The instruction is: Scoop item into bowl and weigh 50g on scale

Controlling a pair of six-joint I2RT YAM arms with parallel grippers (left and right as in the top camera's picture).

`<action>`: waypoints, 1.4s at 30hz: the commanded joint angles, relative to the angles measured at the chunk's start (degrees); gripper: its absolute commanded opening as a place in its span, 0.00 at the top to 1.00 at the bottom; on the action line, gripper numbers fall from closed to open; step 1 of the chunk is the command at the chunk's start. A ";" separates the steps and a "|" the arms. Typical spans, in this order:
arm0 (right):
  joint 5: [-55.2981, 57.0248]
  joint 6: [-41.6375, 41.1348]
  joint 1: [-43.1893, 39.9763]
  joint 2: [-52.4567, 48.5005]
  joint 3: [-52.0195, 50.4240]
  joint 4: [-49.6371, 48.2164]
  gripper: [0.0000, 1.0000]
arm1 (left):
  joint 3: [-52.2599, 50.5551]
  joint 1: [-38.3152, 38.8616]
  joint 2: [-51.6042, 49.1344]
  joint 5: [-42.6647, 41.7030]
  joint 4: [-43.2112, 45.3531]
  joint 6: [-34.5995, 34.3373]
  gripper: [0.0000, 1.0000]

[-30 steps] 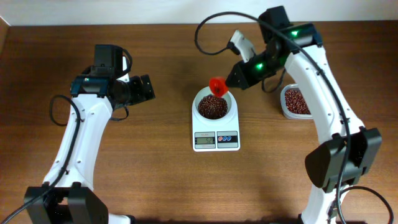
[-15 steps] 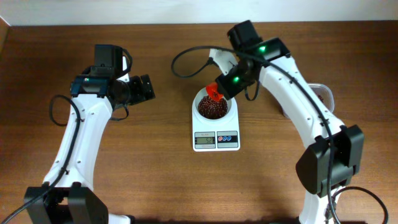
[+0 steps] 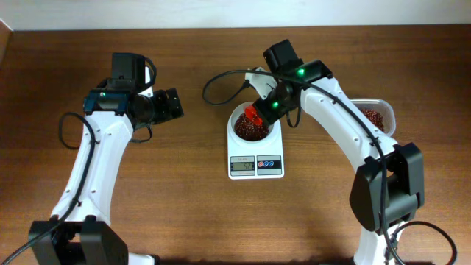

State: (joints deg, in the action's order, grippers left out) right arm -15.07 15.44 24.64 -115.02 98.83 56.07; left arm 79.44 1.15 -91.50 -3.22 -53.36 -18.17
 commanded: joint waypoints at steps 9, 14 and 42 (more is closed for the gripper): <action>-8.72 0.57 0.09 0.09 -1.79 1.79 0.96 | 0.26 0.17 -0.52 -0.42 0.09 0.22 0.01; -8.81 -1.62 -0.24 0.09 -1.79 2.64 0.96 | 0.26 0.17 -0.52 -0.42 0.09 0.22 0.01; -37.07 -3.93 -11.28 0.13 -1.20 2.58 0.96 | 0.26 0.17 -0.52 -0.42 0.11 0.22 0.01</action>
State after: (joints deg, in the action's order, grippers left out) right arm -50.54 11.73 13.47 -114.93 97.49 58.81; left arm 79.44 1.15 -91.50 -3.22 -53.36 -18.17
